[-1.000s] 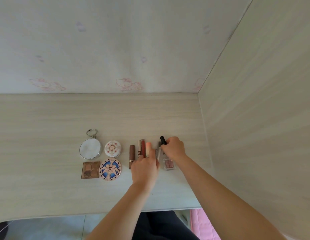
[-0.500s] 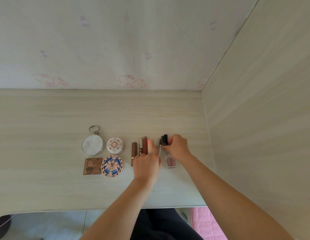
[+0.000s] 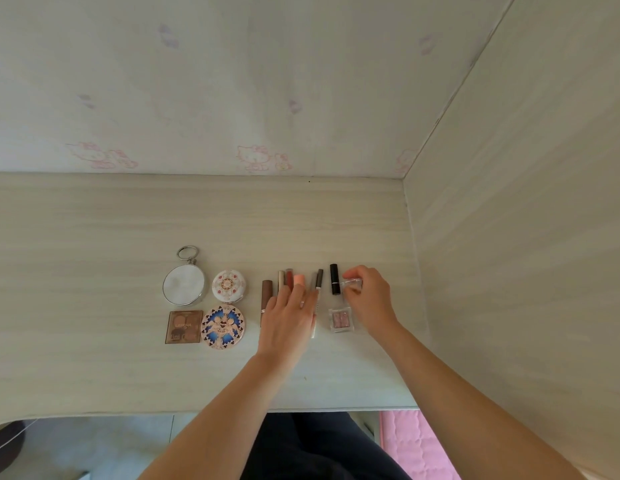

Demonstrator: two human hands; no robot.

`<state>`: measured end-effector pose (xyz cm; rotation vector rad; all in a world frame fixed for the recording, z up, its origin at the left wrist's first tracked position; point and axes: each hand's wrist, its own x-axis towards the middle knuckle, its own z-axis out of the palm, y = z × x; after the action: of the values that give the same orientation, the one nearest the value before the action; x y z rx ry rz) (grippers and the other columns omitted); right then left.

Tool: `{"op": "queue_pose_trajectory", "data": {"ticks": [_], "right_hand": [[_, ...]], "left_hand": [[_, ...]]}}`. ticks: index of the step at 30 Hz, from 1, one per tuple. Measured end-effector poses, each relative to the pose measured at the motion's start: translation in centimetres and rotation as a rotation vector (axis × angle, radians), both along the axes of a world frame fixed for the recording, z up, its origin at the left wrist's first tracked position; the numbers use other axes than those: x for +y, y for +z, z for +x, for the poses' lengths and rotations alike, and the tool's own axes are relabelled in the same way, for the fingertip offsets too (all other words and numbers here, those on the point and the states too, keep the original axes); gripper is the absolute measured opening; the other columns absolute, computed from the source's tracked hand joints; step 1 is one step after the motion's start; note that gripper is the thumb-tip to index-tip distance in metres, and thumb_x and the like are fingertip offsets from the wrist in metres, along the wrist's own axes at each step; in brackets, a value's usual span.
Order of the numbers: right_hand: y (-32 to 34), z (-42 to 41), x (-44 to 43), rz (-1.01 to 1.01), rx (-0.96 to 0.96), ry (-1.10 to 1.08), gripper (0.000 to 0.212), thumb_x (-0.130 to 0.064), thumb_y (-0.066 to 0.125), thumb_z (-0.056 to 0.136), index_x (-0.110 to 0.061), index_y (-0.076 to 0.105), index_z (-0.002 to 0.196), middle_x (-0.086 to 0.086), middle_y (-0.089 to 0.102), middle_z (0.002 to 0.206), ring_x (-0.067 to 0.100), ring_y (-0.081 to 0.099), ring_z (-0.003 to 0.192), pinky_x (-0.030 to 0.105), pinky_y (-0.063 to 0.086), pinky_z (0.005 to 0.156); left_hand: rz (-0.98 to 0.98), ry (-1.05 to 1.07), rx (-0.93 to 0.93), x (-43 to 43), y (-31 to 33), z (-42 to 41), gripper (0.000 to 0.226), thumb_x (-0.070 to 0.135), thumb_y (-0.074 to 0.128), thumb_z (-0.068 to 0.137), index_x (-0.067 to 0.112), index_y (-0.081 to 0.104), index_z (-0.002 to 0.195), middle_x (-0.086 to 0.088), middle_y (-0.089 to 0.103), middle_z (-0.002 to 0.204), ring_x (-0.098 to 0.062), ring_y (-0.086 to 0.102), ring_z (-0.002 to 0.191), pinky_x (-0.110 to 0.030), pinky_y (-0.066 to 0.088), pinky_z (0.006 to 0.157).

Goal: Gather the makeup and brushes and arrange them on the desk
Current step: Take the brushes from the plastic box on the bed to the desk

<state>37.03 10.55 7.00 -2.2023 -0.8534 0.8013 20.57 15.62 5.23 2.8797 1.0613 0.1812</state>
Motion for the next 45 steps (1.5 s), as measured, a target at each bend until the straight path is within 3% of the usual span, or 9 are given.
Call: {"op": "queue_pose_trajectory", "data": {"ticks": [6, 12, 16, 19, 23, 29, 36, 45], "right_hand": [[-0.5, 0.1, -0.2, 0.034, -0.021, 0.045, 0.021, -0.001, 0.059, 0.083, -0.017, 0.061, 0.095, 0.000, 0.060, 0.100, 0.010, 0.051, 0.094, -0.002, 0.033, 0.069], [-0.9, 0.7, -0.2, -0.006, -0.113, 0.099, 0.017, -0.011, 0.064, 0.084, -0.018, 0.063, 0.100, -0.006, 0.056, 0.101, 0.012, 0.042, 0.101, 0.018, 0.031, 0.076], [-0.7, 0.7, -0.4, -0.017, -0.107, 0.095, 0.023, -0.015, 0.061, 0.087, -0.016, 0.060, 0.111, -0.003, 0.057, 0.109, 0.014, 0.048, 0.105, 0.018, 0.033, 0.079], [0.0, 0.4, -1.0, -0.063, -0.106, 0.070, 0.031, -0.018, 0.052, 0.093, -0.012, 0.052, 0.124, 0.002, 0.054, 0.121, 0.018, 0.049, 0.114, 0.023, 0.038, 0.089], [1.4, -0.2, -3.1, -0.154, -0.205, 0.135, 0.039, -0.017, 0.045, 0.096, -0.009, 0.043, 0.134, 0.008, 0.044, 0.138, 0.024, 0.039, 0.127, 0.030, 0.036, 0.102], [3.0, -2.9, -6.0, -0.257, -0.316, 0.165, 0.042, -0.016, 0.042, 0.097, -0.008, 0.036, 0.138, 0.008, 0.037, 0.142, 0.023, 0.032, 0.133, 0.030, 0.034, 0.107], [2.2, -9.0, -9.0, -0.317, -0.405, 0.081, 0.047, -0.020, 0.047, 0.095, -0.007, 0.038, 0.139, 0.010, 0.037, 0.147, 0.027, 0.026, 0.140, 0.037, 0.030, 0.113], [1.7, -18.1, -11.5, -0.340, -0.446, -0.155, 0.051, -0.025, 0.046, 0.097, -0.006, 0.036, 0.142, 0.011, 0.034, 0.150, 0.029, 0.022, 0.143, 0.037, 0.019, 0.118]], "left_hand": [[-0.003, -0.060, -0.018, 0.2, -0.9, -0.4, 0.042, 0.020, 0.070, 0.081, 0.015, 0.060, 0.122, -0.012, 0.053, 0.132, -0.031, 0.053, 0.119, -0.041, 0.049, 0.088], [-0.040, -0.073, -0.016, 0.2, -1.2, -0.6, 0.041, 0.021, 0.062, 0.087, 0.013, 0.058, 0.127, -0.012, 0.052, 0.137, -0.032, 0.047, 0.129, -0.045, 0.045, 0.100], [-0.081, -0.076, 0.017, 0.3, -1.1, -0.7, 0.043, 0.023, 0.058, 0.088, 0.014, 0.055, 0.130, -0.012, 0.048, 0.140, -0.033, 0.043, 0.132, -0.046, 0.042, 0.103], [-0.091, -0.090, 0.026, 0.5, -0.5, -0.8, 0.043, 0.025, 0.059, 0.089, 0.013, 0.055, 0.130, -0.013, 0.049, 0.140, -0.034, 0.043, 0.131, -0.047, 0.042, 0.104], [-0.121, -0.110, 0.049, 0.6, 0.6, -1.2, 0.053, 0.024, 0.066, 0.083, 0.010, 0.053, 0.132, -0.013, 0.049, 0.140, -0.034, 0.044, 0.131, -0.046, 0.043, 0.102], [-0.129, -0.086, 0.053, 1.0, 2.5, -2.4, 0.052, 0.024, 0.068, 0.081, 0.008, 0.056, 0.129, -0.010, 0.056, 0.133, -0.031, 0.049, 0.129, -0.044, 0.043, 0.104], [-0.116, -0.242, 0.035, 1.2, 3.3, -5.1, 0.042, 0.024, 0.063, 0.085, 0.011, 0.061, 0.124, -0.009, 0.060, 0.129, -0.030, 0.051, 0.126, -0.046, 0.044, 0.104], [-0.141, -0.514, 0.013, 0.6, 3.6, -10.2, 0.051, 0.021, 0.061, 0.087, 0.008, 0.050, 0.136, -0.007, 0.054, 0.138, -0.027, 0.043, 0.134, -0.042, 0.037, 0.110]]}}
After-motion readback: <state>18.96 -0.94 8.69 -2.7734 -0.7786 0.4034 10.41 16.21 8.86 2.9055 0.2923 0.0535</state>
